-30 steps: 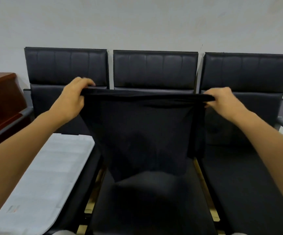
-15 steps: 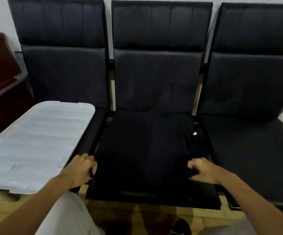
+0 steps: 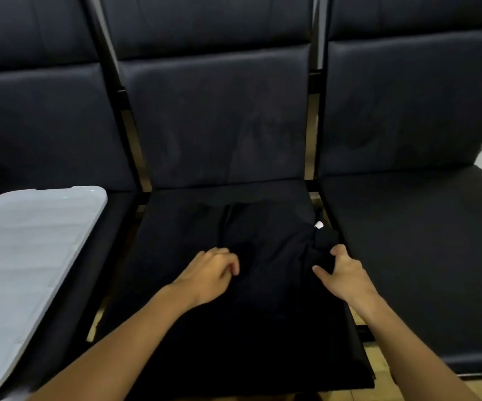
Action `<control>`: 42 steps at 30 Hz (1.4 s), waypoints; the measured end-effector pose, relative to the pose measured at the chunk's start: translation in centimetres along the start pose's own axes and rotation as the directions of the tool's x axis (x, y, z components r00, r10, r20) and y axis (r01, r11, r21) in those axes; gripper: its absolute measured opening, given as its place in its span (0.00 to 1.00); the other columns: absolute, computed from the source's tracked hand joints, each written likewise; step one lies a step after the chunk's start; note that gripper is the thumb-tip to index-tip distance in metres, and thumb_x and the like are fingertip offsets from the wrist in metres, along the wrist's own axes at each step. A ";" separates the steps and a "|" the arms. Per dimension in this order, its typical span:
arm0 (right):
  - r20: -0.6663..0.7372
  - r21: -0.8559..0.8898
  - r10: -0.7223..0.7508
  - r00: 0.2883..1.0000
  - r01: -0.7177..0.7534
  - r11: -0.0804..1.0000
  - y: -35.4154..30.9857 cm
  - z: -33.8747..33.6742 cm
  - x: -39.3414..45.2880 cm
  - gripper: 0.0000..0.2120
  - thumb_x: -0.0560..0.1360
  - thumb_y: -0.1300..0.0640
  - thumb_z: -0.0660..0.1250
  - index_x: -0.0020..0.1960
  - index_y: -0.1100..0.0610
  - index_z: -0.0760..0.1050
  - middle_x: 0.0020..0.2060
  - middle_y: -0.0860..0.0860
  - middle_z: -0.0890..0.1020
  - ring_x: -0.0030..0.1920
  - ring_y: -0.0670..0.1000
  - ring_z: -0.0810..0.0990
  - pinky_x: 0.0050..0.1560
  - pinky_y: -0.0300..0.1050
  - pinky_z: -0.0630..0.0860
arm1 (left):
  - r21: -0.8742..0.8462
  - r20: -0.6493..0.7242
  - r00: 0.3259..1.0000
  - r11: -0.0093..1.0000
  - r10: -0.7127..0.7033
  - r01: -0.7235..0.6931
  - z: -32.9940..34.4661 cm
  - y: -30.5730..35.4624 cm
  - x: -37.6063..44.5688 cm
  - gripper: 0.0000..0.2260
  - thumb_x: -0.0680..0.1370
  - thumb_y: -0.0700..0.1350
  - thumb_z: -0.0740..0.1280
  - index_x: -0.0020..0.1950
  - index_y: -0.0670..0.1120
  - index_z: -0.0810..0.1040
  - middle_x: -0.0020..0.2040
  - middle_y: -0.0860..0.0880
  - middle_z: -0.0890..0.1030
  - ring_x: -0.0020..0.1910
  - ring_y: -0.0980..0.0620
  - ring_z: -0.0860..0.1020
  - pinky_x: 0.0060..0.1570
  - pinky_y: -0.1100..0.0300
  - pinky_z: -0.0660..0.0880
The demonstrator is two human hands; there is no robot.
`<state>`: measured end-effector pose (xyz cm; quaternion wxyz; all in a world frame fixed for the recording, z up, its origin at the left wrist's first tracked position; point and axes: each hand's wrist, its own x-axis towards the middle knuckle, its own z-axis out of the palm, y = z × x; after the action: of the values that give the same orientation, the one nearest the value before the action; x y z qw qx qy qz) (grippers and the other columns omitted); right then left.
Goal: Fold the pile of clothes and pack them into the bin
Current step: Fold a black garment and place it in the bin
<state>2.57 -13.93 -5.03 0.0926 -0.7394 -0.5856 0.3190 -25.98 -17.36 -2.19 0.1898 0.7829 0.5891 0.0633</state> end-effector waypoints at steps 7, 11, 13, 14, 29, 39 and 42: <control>0.043 0.803 0.223 0.974 -0.167 0.573 0.9 -0.5 4.2 0.26 0.70 0.64 0.77 0.64 0.53 0.70 0.59 0.53 0.78 0.50 0.52 0.81 0.48 0.48 0.80 | -0.215 0.084 0.994 0.973 -0.068 0.085 3.7 8.5 13.1 0.22 0.79 0.54 0.66 0.71 0.51 0.68 0.64 0.51 0.72 0.64 0.51 0.72 0.65 0.52 0.71; 0.366 0.924 0.145 0.919 -0.378 0.065 1.9 -2.2 4.8 0.35 0.69 0.68 0.76 0.71 0.62 0.65 0.53 0.64 0.82 0.46 0.58 0.86 0.33 0.46 0.80 | -0.317 0.154 0.966 0.915 -0.209 0.249 5.3 11.0 17.8 0.27 0.77 0.56 0.69 0.72 0.48 0.67 0.59 0.49 0.75 0.56 0.52 0.76 0.53 0.63 0.70; 0.430 0.901 0.080 0.899 -0.434 0.030 2.5 -3.4 4.5 0.36 0.68 0.67 0.75 0.73 0.63 0.65 0.53 0.63 0.83 0.44 0.57 0.87 0.31 0.46 0.81 | -0.312 0.170 0.954 0.905 -0.245 0.288 5.7 11.1 19.0 0.23 0.76 0.56 0.71 0.67 0.49 0.71 0.48 0.52 0.76 0.46 0.55 0.76 0.47 0.62 0.71; 0.445 0.894 0.056 0.894 -0.447 0.031 2.5 -4.3 3.9 0.27 0.70 0.66 0.74 0.67 0.63 0.71 0.49 0.62 0.85 0.41 0.56 0.87 0.32 0.45 0.81 | -0.296 0.184 0.951 0.908 -0.250 0.296 5.8 11.0 19.4 0.21 0.75 0.55 0.72 0.65 0.51 0.71 0.46 0.53 0.76 0.44 0.56 0.76 0.47 0.61 0.73; 0.048 0.994 0.381 0.923 -0.081 0.072 9.1 -11.6 2.2 0.11 0.73 0.68 0.71 0.48 0.54 0.78 0.44 0.53 0.83 0.41 0.50 0.83 0.40 0.47 0.80 | 0.182 0.175 0.983 0.980 0.050 -0.082 4.1 10.9 20.5 0.07 0.78 0.52 0.68 0.48 0.53 0.71 0.51 0.53 0.71 0.53 0.53 0.69 0.60 0.53 0.67; -0.103 0.299 0.336 0.936 -0.293 0.908 11.7 -11.6 2.4 0.17 0.73 0.55 0.74 0.60 0.52 0.76 0.56 0.52 0.80 0.53 0.54 0.80 0.47 0.44 0.73 | -0.182 0.652 0.723 0.878 -0.229 0.442 2.2 15.6 22.8 0.27 0.75 0.66 0.66 0.68 0.52 0.73 0.62 0.50 0.77 0.63 0.52 0.74 0.69 0.51 0.66; 0.009 0.137 0.358 0.934 -0.356 0.924 11.8 -11.8 2.2 0.20 0.74 0.51 0.73 0.64 0.53 0.74 0.58 0.54 0.78 0.56 0.56 0.79 0.50 0.46 0.75 | -0.251 0.567 0.768 0.826 -0.296 0.504 3.9 17.0 23.7 0.27 0.75 0.57 0.71 0.69 0.46 0.72 0.66 0.47 0.75 0.63 0.49 0.74 0.65 0.54 0.71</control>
<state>19.16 -12.59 -2.65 0.0882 -0.8282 -0.4172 0.3637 -2.37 0.26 -2.37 0.4978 0.5702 0.6497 -0.0710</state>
